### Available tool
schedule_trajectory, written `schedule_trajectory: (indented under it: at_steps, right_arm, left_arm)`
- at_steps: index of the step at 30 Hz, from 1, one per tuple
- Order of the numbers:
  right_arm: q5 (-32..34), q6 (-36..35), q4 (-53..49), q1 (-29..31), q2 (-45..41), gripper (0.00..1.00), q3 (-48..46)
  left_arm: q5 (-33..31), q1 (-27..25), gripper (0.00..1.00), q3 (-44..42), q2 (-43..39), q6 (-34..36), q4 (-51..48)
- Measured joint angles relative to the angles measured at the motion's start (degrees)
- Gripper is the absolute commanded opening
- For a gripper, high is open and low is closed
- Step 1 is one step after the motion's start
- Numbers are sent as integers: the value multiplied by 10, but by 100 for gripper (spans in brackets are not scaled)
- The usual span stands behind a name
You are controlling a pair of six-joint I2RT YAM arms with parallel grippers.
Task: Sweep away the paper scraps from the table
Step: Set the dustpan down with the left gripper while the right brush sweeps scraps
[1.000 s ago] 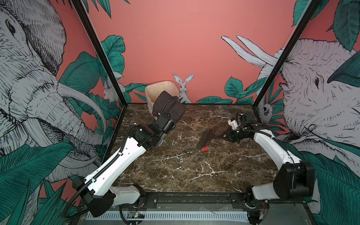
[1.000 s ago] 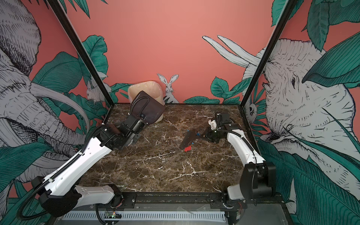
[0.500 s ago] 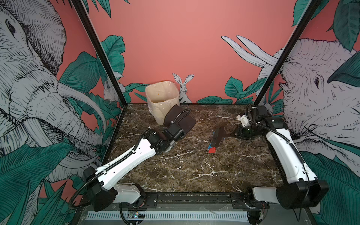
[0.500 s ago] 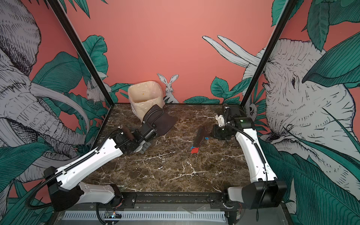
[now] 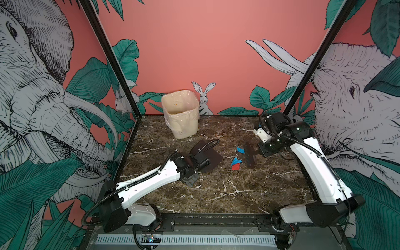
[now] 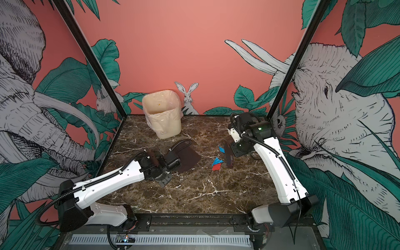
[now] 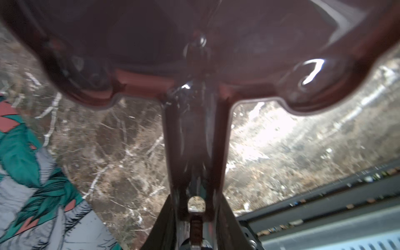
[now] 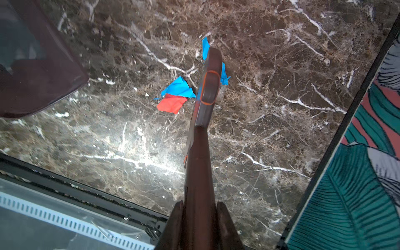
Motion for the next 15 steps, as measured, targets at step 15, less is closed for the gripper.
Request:
schedule_trajectory:
  at_steps: [15]
  right_arm:
    - [90, -48, -43, 67, 106, 0, 61]
  left_arm:
    - [85, -44, 0, -43, 39, -43, 36]
